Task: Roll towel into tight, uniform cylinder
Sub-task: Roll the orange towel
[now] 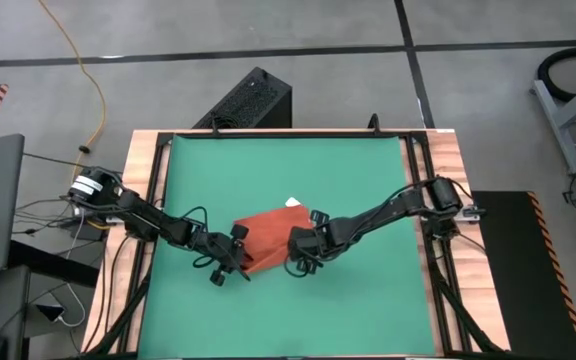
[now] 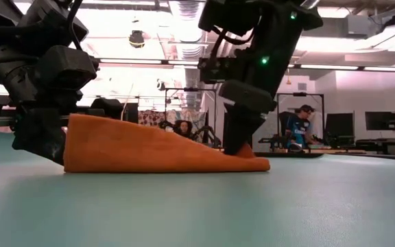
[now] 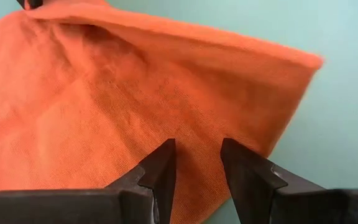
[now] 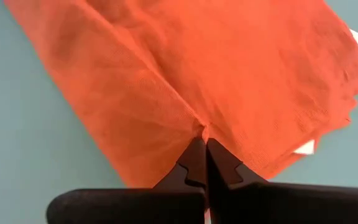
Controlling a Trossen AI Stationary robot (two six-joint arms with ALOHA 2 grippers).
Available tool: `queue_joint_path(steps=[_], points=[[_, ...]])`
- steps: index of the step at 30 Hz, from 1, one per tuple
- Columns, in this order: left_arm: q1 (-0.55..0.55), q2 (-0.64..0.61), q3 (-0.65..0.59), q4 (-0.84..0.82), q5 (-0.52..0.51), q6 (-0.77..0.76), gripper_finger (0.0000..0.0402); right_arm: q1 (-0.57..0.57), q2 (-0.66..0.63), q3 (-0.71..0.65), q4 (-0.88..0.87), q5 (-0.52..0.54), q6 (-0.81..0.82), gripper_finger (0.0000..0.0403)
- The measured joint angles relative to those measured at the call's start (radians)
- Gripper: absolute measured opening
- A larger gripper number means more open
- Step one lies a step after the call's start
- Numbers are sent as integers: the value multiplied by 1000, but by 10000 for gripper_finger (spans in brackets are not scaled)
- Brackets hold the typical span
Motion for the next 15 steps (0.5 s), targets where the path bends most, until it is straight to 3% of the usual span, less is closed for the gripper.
queue_joint_path(steps=[15], points=[[-4,-57,3,-50,-86,-12,124,2,64,4,38,-17,-29,10]])
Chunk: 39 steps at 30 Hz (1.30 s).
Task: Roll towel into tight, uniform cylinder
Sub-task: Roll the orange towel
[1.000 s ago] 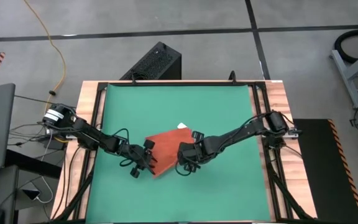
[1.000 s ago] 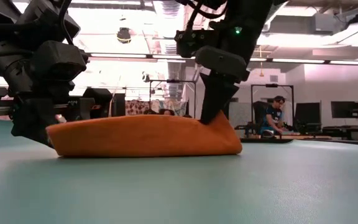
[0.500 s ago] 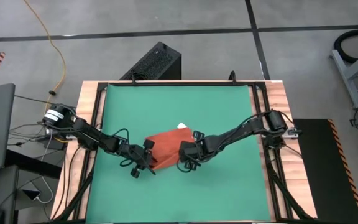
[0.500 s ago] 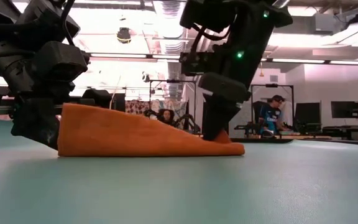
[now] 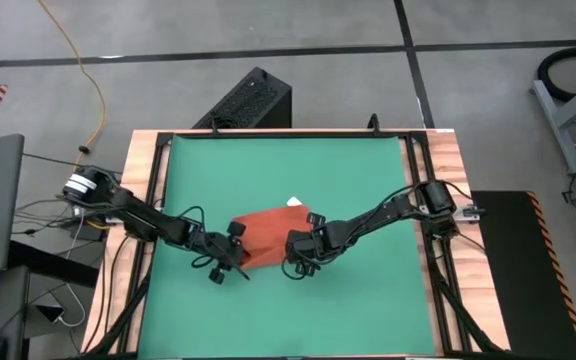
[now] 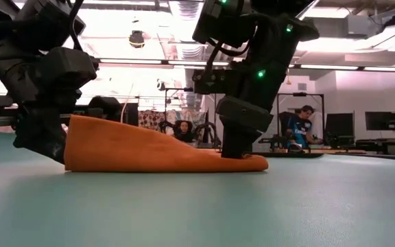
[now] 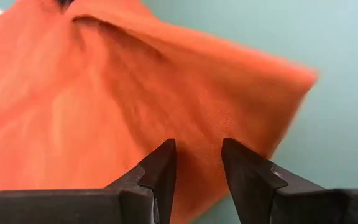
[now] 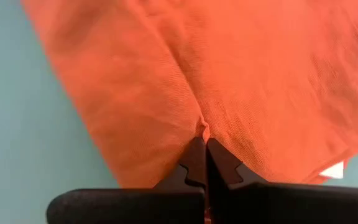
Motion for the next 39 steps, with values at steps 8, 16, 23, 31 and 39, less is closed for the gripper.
queue_joint_path(steps=[8,16,23,31,39], points=[[-45,-296,-1,-267,-126,-63,124,0,2,-2,8,-2,2,10],[-163,-488,-1,-191,-114,-102,116,0,3,-3,15,-6,1,10],[-256,-282,-1,-10,-260,31,34,0,4,-3,18,-4,-3,10],[-243,-171,-1,134,-220,9,2,0,5,-4,22,9,-6,10],[-165,-74,0,122,-258,-24,0,0,6,-4,42,13,-5,10]])
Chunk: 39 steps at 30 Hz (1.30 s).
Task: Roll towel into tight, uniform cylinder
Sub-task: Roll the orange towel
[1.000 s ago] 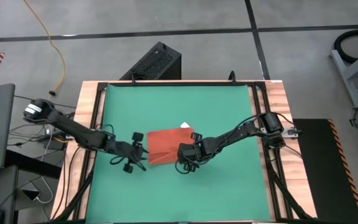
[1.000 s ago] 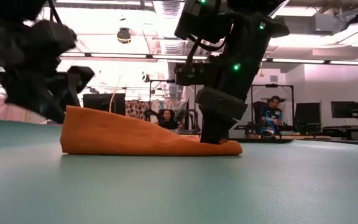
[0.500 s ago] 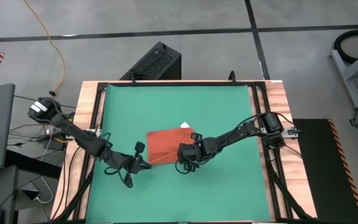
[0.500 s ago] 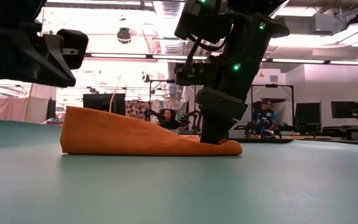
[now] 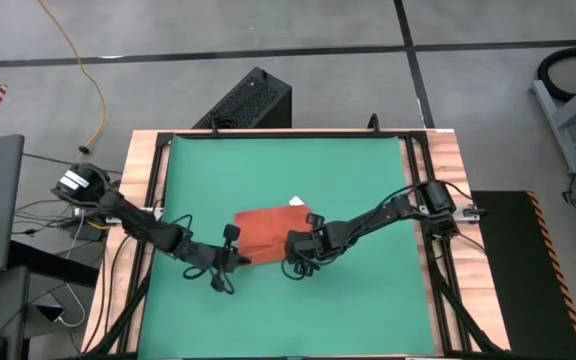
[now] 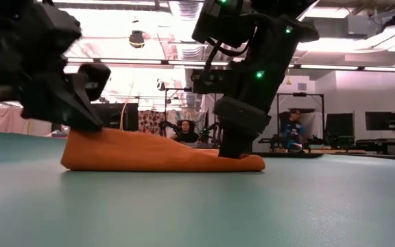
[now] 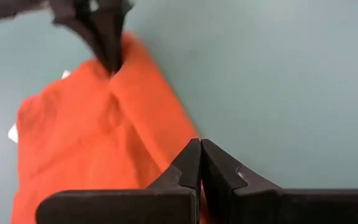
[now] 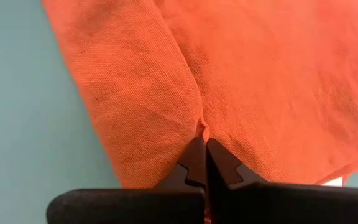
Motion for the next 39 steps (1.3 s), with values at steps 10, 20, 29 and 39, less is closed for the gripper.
queue_joint_path(steps=[10,20,29,39], points=[[15,16,0,-102,9,-109,0,-1,1,0,19,1,0,10],[15,16,-9,-104,-4,-115,0,0,1,0,17,3,0,10],[25,16,-83,12,-9,-144,0,0,1,0,19,6,8,10],[49,140,-82,94,41,-158,0,1,1,0,32,50,10,27]])
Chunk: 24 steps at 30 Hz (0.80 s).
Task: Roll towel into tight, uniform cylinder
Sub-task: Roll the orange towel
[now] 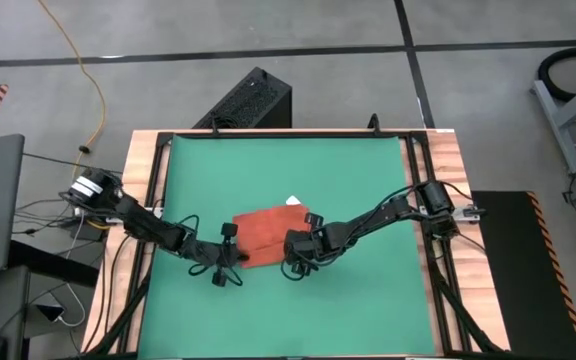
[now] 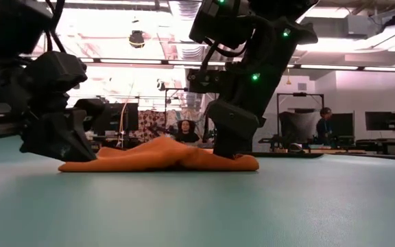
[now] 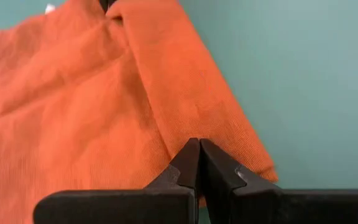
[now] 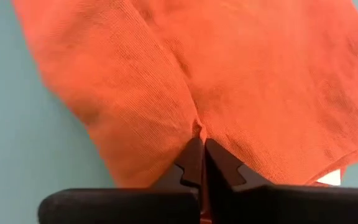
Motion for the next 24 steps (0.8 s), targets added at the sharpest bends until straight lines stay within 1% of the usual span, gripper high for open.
queue_joint_path(steps=[2,4,9,11,15,20,24], points=[[0,38,4,20,0,0,0,0,0,0,-3,8,1,29],[0,63,8,23,1,-8,0,2,-3,0,-14,41,11,30],[0,79,10,-11,1,-58,0,34,-34,-2,-91,191,61,31],[0,79,10,-15,2,-60,0,48,-42,0,-126,233,78,33],[0,79,10,-19,6,-59,0,79,-40,-1,-172,252,87,38],[0,81,10,-20,8,-58,0,132,-48,0,-247,381,164,42],[0,81,8,-15,9,-39,0,157,-51,0,-255,397,202,43]])
